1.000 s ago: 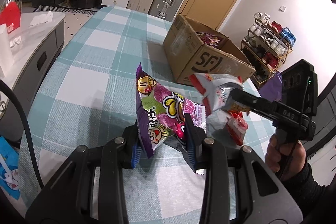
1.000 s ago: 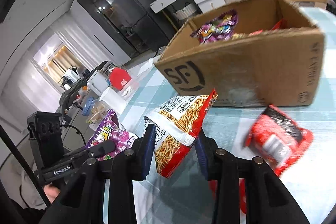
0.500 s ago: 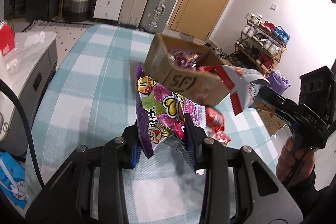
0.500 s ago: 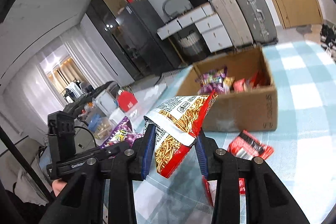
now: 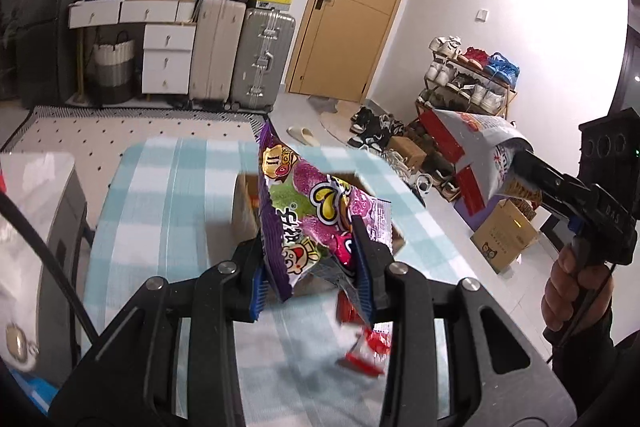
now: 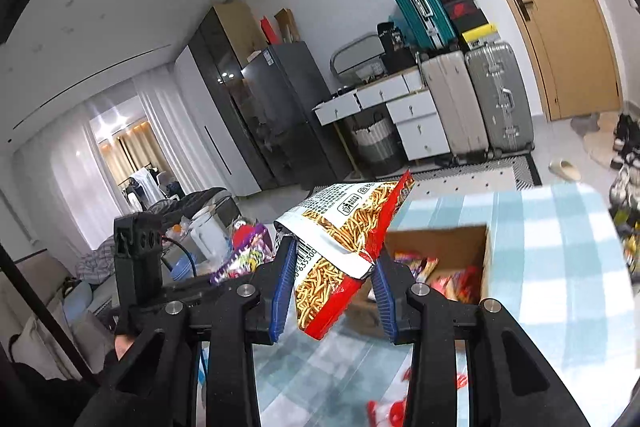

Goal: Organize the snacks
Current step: 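Carry the purple bag and noodle bag over the box with both grippers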

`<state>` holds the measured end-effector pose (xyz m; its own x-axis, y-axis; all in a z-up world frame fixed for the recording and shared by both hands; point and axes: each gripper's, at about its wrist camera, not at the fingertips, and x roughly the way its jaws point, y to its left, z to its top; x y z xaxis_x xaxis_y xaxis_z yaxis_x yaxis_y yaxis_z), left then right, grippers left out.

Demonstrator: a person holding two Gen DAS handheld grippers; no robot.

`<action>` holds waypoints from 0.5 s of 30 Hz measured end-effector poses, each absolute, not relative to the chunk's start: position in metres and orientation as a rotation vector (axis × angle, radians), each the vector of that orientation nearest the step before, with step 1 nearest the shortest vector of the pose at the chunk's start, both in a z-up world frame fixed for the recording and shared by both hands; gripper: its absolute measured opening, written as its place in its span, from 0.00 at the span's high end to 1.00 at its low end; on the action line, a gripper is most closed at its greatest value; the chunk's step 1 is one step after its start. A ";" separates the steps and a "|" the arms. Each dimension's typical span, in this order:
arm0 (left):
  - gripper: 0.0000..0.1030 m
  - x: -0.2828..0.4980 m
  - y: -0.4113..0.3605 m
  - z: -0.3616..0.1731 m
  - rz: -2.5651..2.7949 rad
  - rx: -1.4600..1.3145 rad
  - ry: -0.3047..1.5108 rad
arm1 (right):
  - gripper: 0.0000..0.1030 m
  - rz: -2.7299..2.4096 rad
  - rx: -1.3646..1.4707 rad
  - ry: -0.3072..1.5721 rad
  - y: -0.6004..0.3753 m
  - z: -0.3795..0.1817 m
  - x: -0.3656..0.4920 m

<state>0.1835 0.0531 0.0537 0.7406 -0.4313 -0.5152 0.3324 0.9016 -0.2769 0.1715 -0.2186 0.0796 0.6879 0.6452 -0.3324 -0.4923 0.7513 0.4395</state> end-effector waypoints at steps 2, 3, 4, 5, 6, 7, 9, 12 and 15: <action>0.69 0.194 0.047 0.066 -0.433 -0.161 0.609 | 0.65 0.641 0.311 0.479 -0.220 0.096 0.179; 0.69 0.200 0.043 0.071 -0.440 -0.162 0.614 | 0.65 0.644 0.314 0.471 -0.221 0.104 0.183; 0.69 0.207 0.039 0.075 -0.448 -0.160 0.622 | 0.65 0.652 0.323 0.467 -0.222 0.110 0.188; 0.69 0.214 0.033 0.078 -0.458 -0.156 0.632 | 0.65 0.657 0.328 0.465 -0.222 0.117 0.192; 0.69 0.222 0.028 0.082 -0.460 -0.153 0.638 | 0.65 0.658 0.333 0.462 -0.221 0.122 0.197; 0.69 0.228 0.022 0.085 -0.459 -0.142 0.646 | 0.65 0.657 0.335 0.459 -0.220 0.126 0.202; 0.69 0.239 0.010 0.089 -0.464 -0.127 0.649 | 0.65 0.650 0.333 0.451 -0.218 0.133 0.213; 0.69 0.258 -0.003 0.090 -0.459 -0.120 0.657 | 0.65 0.623 0.321 0.451 -0.210 0.137 0.232; 0.69 0.279 -0.013 0.083 -0.447 -0.121 0.689 | 0.65 0.580 0.284 0.456 -0.203 0.132 0.250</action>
